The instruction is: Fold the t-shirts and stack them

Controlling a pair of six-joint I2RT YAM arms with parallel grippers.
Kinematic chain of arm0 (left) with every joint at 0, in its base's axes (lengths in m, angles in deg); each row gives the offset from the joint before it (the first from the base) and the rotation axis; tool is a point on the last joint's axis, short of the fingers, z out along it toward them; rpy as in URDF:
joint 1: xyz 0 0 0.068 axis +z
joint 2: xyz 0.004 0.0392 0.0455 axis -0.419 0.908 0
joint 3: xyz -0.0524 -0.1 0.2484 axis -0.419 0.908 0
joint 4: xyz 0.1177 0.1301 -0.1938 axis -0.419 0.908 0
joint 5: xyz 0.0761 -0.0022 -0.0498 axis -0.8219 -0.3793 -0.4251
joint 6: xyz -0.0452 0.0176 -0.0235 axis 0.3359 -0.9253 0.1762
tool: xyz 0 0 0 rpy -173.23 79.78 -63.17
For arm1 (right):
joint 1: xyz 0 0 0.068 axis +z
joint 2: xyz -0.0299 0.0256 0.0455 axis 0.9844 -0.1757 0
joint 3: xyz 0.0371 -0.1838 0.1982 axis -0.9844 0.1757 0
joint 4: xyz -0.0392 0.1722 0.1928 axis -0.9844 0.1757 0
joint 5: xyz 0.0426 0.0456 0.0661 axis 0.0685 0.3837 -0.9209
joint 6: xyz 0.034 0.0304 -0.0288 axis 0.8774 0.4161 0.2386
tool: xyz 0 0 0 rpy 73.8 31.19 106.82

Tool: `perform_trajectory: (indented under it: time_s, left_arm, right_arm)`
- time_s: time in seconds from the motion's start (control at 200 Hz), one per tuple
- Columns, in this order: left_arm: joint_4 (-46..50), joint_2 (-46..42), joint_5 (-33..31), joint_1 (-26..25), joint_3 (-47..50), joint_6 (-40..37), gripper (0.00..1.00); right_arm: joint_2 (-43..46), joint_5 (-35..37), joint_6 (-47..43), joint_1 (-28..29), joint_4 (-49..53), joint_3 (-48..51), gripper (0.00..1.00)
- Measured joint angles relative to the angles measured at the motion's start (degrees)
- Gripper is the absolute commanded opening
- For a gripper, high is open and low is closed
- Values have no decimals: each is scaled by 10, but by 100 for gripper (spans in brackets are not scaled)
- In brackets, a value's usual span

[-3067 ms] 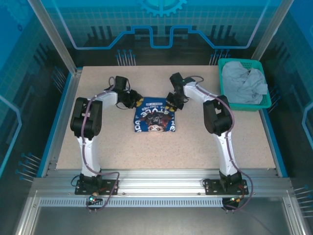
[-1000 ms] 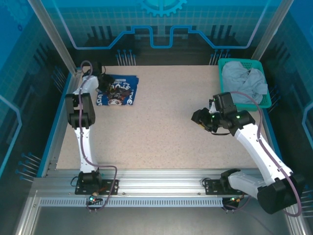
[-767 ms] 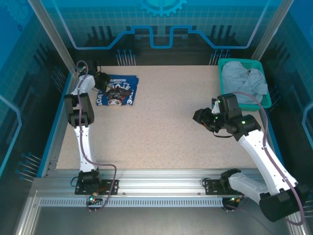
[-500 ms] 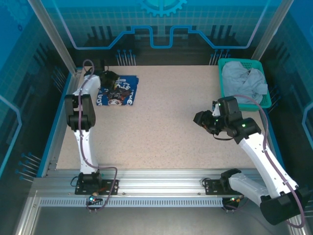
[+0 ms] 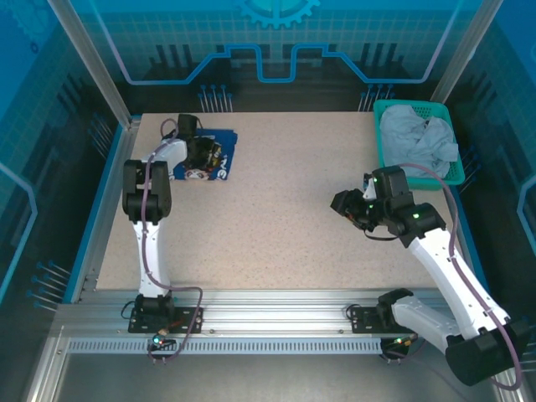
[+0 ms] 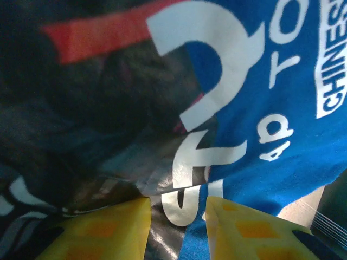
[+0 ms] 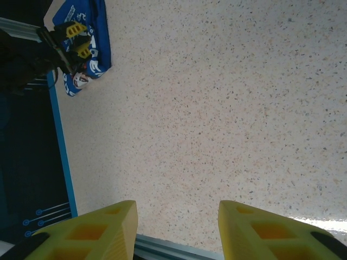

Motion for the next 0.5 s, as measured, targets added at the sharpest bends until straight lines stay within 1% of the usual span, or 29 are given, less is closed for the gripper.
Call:
perform_trajectory:
  time_s: [0.135, 0.255, 0.38, 0.5]
  left_arm:
    - [2, 16, 0, 9, -25, -5, 34]
    - [11, 38, 7, 29, -60, -20, 33]
    - [22, 77, 13, 59, -124, -41, 32]
    - [45, 126, 20, 89, -210, -62, 34]
  right_arm:
    - [11, 0, 5, 0, 0, 4, 44]
    - [14, 0, 8, 0, 2, 5, 44]
    - [14, 2, 10, 0, 6, 7, 44]
    - [17, 2, 14, 0, 6, 14, 45]
